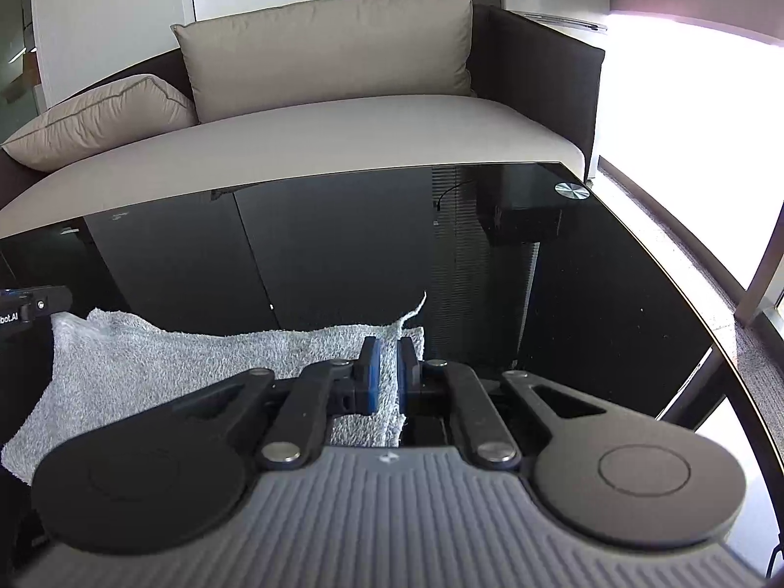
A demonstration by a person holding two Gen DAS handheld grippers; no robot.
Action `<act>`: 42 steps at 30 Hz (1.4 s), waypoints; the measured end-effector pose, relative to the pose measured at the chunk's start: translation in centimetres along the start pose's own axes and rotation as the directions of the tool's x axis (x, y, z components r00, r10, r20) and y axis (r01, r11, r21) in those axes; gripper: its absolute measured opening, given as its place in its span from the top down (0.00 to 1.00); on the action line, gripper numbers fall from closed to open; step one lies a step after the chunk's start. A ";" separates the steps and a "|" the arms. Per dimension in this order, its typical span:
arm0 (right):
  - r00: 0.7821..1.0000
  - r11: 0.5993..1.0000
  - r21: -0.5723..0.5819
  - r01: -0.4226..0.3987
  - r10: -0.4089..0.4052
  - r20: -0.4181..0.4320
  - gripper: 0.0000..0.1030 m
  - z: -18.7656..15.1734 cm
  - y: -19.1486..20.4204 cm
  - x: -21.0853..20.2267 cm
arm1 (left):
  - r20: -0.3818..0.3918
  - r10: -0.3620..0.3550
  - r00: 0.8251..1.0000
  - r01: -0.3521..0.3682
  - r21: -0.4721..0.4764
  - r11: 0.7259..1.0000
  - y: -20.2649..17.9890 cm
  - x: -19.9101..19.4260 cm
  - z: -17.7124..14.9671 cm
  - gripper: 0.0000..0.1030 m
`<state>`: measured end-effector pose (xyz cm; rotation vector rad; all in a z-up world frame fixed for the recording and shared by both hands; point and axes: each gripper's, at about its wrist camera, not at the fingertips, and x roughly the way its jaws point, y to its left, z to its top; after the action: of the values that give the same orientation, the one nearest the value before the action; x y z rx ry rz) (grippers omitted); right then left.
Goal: Fold towel
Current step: 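Lift the towel edge with the left gripper while the right gripper holds the other corner, then fold the held edge over the towel and open both grippers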
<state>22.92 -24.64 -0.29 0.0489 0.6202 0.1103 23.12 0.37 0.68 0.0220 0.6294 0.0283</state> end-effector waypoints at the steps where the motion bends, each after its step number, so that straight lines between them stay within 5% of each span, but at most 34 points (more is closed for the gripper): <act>1: 1.000 1.000 -0.007 0.000 0.000 0.001 0.93 0.0 0.1 -0.1 | -0.003 0.001 1.000 -0.001 0.000 1.000 0.1 0.0 0.0 0.84; 13: 1.000 1.000 -0.010 0.002 -0.002 -0.006 0.92 -0.2 -0.1 -0.3 | -0.060 0.007 0.998 -0.002 0.078 0.997 -0.3 -1.4 -1.9 0.50; 14: 1.000 1.000 -0.009 0.003 -0.003 -0.008 0.89 -0.2 -0.2 -0.4 | -0.063 0.006 0.998 -0.001 0.082 0.997 -0.3 -1.5 -2.0 0.48; 18: 1.000 1.000 -0.008 0.008 -0.008 -0.008 0.53 -0.4 -0.1 -0.5 | -0.071 0.005 0.997 -0.001 0.065 0.998 0.0 -1.7 -2.3 0.35; 27: 1.000 1.000 0.011 0.002 -0.002 -0.016 0.32 -0.8 -0.4 -0.6 | -0.067 0.008 0.998 -0.004 0.060 0.998 0.1 -2.6 -2.8 0.02; 42: 0.999 0.999 0.033 0.016 -0.015 -0.029 0.27 -2.9 -0.2 -2.9 | -0.094 -0.036 0.995 0.038 0.026 0.999 0.2 -5.3 -4.5 0.01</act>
<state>18.86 -25.16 -0.97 0.0743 0.6512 0.0860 16.21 0.42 0.17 0.0363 0.7237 -0.0152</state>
